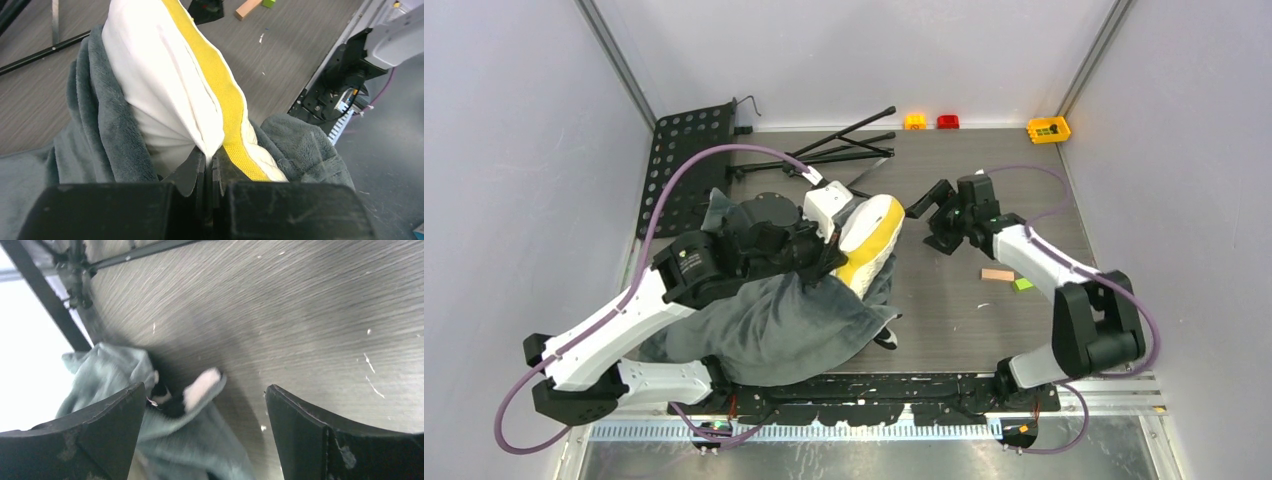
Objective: Remove the pillowcase from the pillow
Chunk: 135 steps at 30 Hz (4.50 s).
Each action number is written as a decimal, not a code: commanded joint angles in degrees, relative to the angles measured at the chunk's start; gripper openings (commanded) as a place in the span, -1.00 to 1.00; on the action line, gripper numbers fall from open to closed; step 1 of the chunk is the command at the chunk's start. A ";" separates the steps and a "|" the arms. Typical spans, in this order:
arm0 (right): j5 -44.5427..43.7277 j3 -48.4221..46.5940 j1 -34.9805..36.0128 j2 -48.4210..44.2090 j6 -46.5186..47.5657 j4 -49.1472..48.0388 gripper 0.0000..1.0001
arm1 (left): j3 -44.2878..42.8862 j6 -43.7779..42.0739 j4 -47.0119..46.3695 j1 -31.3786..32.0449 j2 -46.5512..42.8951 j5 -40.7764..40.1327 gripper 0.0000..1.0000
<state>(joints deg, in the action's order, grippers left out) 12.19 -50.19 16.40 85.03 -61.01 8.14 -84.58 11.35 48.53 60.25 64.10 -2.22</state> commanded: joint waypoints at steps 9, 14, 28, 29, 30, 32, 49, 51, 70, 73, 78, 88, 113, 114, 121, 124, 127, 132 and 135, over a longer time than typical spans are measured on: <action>9.00 -10.96 1.78 -22.92 9.39 22.10 0.91 | 1.45 -2.83 -11.71 -0.13 2.58 -4.81 -1.00; 3.13 -13.79 9.49 -25.78 3.80 27.54 0.91 | 0.78 -2.51 -12.65 -0.13 4.66 -3.15 -1.00; 1.23 -4.40 20.58 -19.31 -7.19 7.51 -0.24 | -3.01 1.99 -9.14 -0.13 6.68 1.56 -0.88; 0.73 -4.90 20.57 -18.68 -6.73 7.24 -0.47 | -4.05 3.04 -6.85 -0.16 6.92 3.93 -0.64; 0.27 -5.48 20.52 -18.04 -6.17 7.06 -0.61 | -4.81 4.11 -4.46 -0.14 7.39 6.51 -0.36; 0.15 -6.66 20.56 -16.86 -5.12 7.05 -0.87 | -5.69 6.88 0.63 -0.05 8.51 13.02 -0.01; -3.58 -7.69 19.71 -16.90 -2.58 7.37 -1.00 | 10.98 16.05 4.43 1.97 4.17 21.61 -0.03; -3.62 -7.20 18.20 -17.42 -2.95 7.50 -0.99 | 12.60 15.95 4.48 3.50 3.94 23.87 -0.03; 3.15 -6.50 1.89 -21.72 -4.90 7.47 -1.00 | 37.27 19.01 -0.38 7.95 0.72 27.39 -0.92; 4.51 -8.00 -1.55 -21.69 -4.86 7.57 -0.99 | 36.77 18.84 0.95 7.95 2.92 23.56 -0.92; 8.02 -14.10 -8.95 -21.58 -2.85 10.50 -1.00 | 31.36 20.59 10.59 6.44 7.65 4.78 -1.00; 13.60 -25.17 -30.65 -18.14 3.62 19.45 -1.00 | 29.04 18.82 11.64 -17.57 -2.62 -3.30 -0.96; 10.66 -21.37 -32.22 -17.21 25.86 34.95 0.71 | 29.57 26.98 -13.76 -30.41 5.54 1.84 0.87; 10.78 -20.46 -31.60 -17.43 25.78 34.90 0.72 | 30.15 27.65 -16.05 -30.79 6.27 4.05 0.87; -24.53 -19.69 -18.71 -23.09 27.76 45.33 0.77 | 30.79 27.03 -21.72 -31.33 9.51 3.78 0.81; -34.60 -21.95 -16.42 -25.51 26.14 48.21 0.78 | 28.87 25.13 -19.80 -31.34 9.00 -0.85 0.80; -36.67 -25.77 -14.93 -25.43 27.49 51.16 0.78 | 26.86 23.39 -18.29 -31.33 8.38 -4.58 0.80; -37.87 -29.33 -11.35 -24.59 31.61 54.33 0.78 | 23.41 20.65 -17.76 -31.34 9.95 -5.01 0.75; -29.36 -27.73 -11.33 -23.45 30.36 54.88 0.79 | 20.67 19.85 -17.25 -31.38 12.46 -3.78 0.71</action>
<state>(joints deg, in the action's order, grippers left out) -21.23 -77.89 4.62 60.27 -31.53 60.36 -59.37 33.78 31.73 29.15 74.48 -5.17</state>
